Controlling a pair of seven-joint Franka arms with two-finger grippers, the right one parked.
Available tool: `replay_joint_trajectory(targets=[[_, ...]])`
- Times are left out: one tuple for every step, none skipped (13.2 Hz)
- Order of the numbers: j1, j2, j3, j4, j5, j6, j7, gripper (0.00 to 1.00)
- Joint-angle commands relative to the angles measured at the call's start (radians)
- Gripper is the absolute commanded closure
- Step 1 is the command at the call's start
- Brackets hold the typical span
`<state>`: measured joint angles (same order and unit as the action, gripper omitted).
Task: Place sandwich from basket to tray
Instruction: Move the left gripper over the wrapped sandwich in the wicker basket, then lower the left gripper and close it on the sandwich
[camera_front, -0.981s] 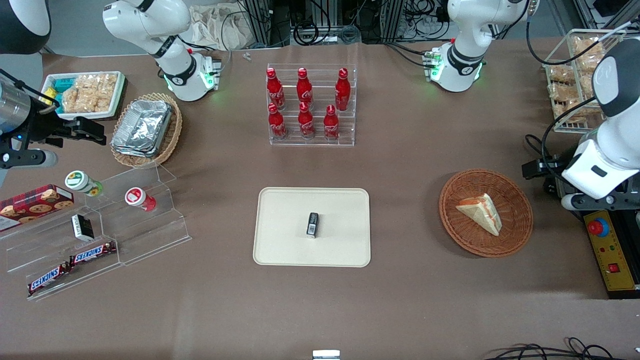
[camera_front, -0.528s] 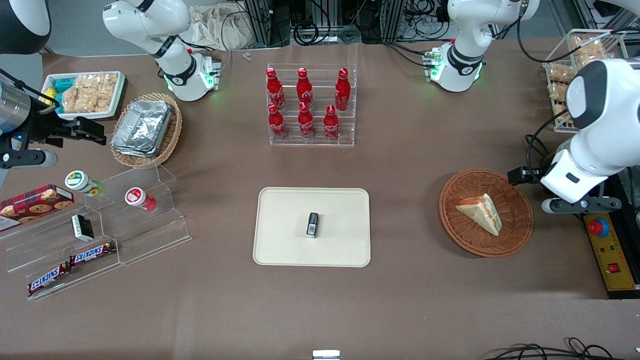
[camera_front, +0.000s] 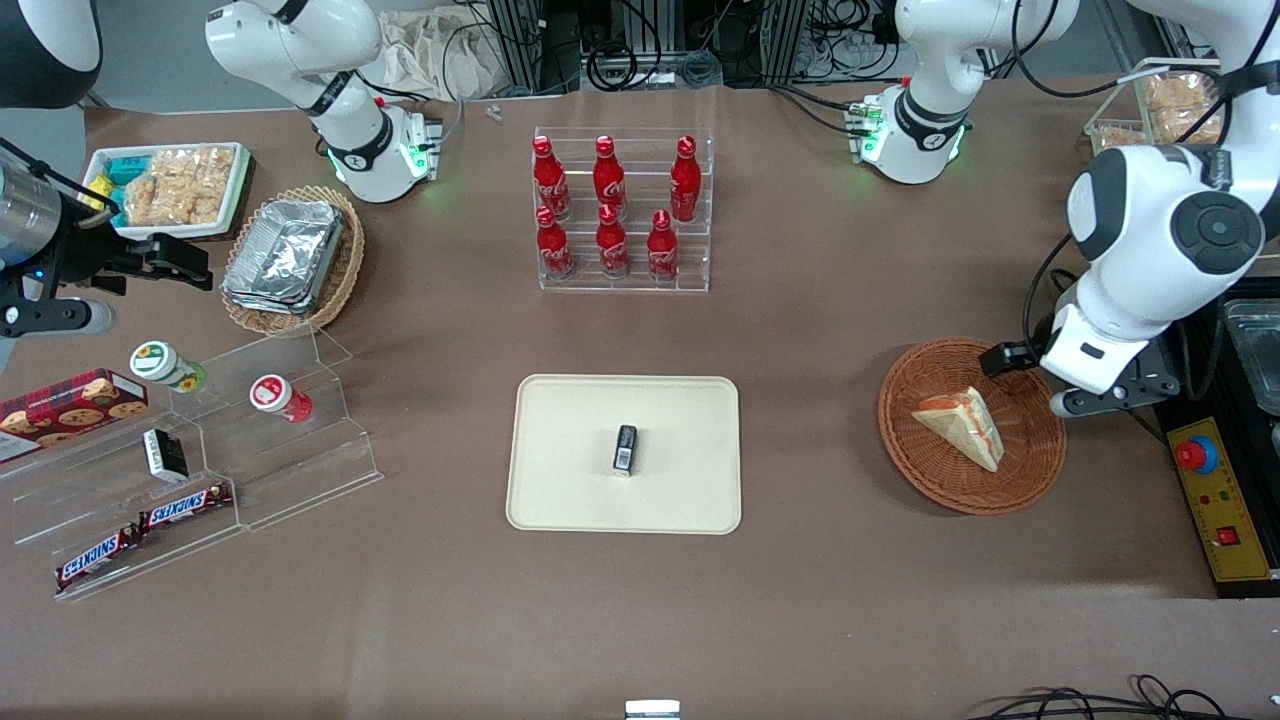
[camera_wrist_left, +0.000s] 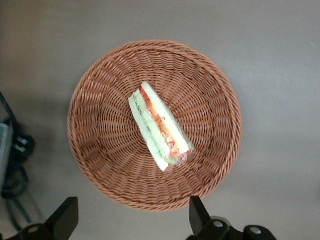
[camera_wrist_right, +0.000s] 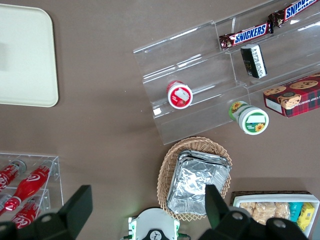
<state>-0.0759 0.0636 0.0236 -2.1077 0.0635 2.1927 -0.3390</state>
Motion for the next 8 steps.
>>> replay_joint_trajectory(targets=[[-0.012,0.028,0.01,-0.064,-0.004,0.128,-0.167,0.0],[-0.01,0.053,0.01,-0.081,-0.01,0.169,-0.267,0.0],[-0.002,0.079,0.01,-0.081,-0.008,0.198,-0.381,0.0],[-0.001,0.103,0.01,-0.084,-0.008,0.24,-0.452,0.0],[-0.001,0.123,0.01,-0.084,-0.008,0.266,-0.497,0.0],[-0.001,0.14,0.01,-0.086,-0.008,0.288,-0.535,0.0],[-0.001,0.153,0.01,-0.095,-0.007,0.312,-0.551,0.0],[-0.001,0.165,0.01,-0.106,-0.007,0.346,-0.558,0.0]])
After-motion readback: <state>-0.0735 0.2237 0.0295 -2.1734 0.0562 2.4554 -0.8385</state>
